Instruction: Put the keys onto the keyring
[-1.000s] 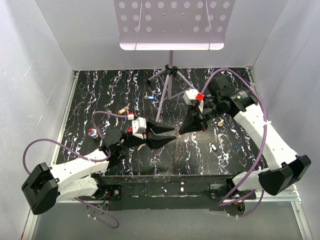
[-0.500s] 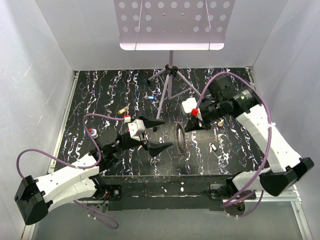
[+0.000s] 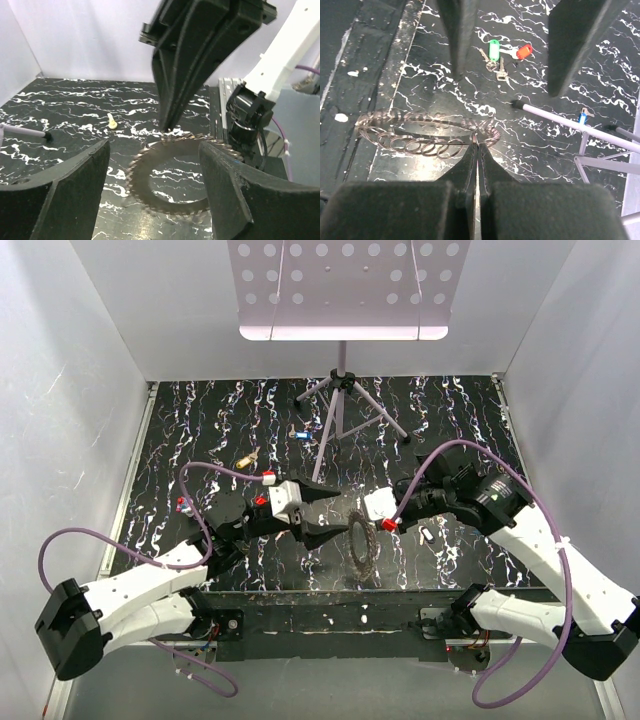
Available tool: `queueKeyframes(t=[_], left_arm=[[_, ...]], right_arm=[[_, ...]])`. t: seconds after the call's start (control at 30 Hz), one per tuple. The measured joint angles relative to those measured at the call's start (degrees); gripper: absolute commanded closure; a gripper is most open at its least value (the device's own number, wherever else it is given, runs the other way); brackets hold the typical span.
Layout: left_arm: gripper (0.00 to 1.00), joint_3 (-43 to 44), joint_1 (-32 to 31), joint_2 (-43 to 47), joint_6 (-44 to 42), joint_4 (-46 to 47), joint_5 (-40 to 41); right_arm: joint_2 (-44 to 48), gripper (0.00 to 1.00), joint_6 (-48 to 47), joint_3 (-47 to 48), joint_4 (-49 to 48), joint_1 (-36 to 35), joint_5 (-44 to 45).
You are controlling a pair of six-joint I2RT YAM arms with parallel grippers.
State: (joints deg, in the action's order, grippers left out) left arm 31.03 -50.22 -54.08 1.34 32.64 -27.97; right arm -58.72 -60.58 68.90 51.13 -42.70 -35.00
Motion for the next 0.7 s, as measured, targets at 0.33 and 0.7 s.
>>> queueKeyframes(t=[0.33,0.7], left_arm=[[0.47,0.98,0.0,-4.9,-1.95,-0.48,-3.58],[0.64,1.4,0.0,-7.3,-0.42,3.15,-1.4]], right_arm=[[0.98,0.99,2.19,-3.15,-7.63,-0.42,2.36],[1.44,0.99,6.54,-3.19,-10.38,-0.46,2.36]])
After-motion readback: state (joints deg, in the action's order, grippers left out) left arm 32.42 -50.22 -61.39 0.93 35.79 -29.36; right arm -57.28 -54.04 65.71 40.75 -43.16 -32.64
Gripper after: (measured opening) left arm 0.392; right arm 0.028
